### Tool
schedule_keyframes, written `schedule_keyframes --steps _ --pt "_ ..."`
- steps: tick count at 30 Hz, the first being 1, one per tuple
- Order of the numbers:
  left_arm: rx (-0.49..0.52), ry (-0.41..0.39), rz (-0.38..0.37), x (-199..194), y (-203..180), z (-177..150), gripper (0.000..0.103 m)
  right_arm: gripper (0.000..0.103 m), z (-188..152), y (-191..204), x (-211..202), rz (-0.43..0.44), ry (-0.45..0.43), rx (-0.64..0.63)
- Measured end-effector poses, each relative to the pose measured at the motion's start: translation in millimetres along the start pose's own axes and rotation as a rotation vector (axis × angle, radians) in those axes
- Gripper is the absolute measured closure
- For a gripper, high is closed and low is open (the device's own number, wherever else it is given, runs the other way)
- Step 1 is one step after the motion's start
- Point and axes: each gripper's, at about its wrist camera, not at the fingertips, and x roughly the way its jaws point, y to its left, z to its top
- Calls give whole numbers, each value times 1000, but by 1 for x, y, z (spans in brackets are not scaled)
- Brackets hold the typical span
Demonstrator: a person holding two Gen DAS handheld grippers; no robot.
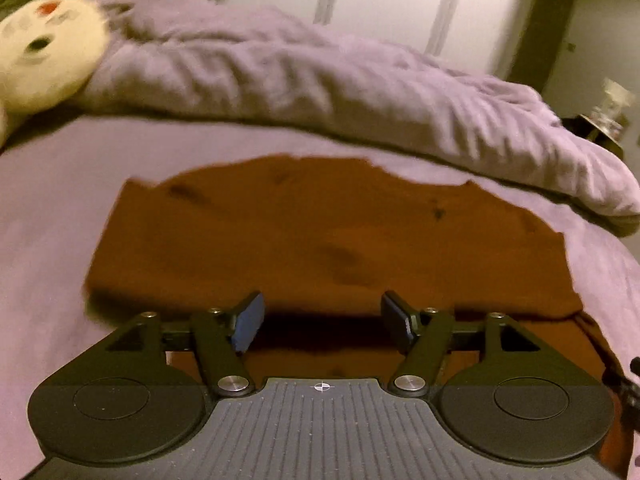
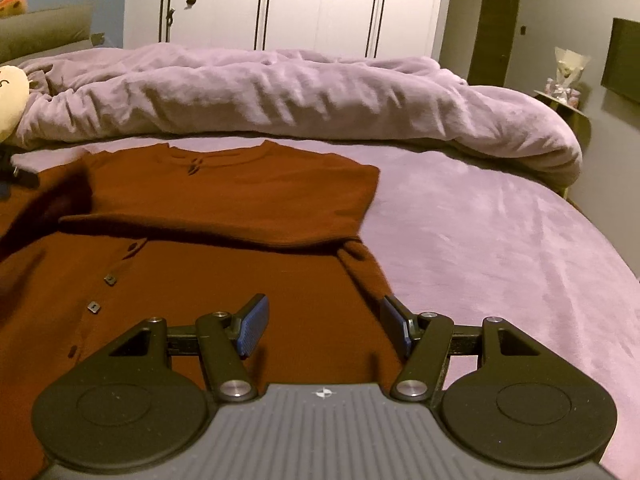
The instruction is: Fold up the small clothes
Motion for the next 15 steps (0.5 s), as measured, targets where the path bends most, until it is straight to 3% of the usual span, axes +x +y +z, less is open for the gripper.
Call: schedule_keyframes --steps 4,8,11,15 --pt "-93 1 89 -24 39 -26 30 41 3 7 5 36 -5 -6" --pt "-102 18 236 -36 63 -41 28 41 15 32 15 165 13 21" --pt "-115 31 266 -34 72 -43 26 45 28 59 26 291 36 48" --pt "-133 30 260 -28 73 -43 25 53 45 91 55 466 133 132"
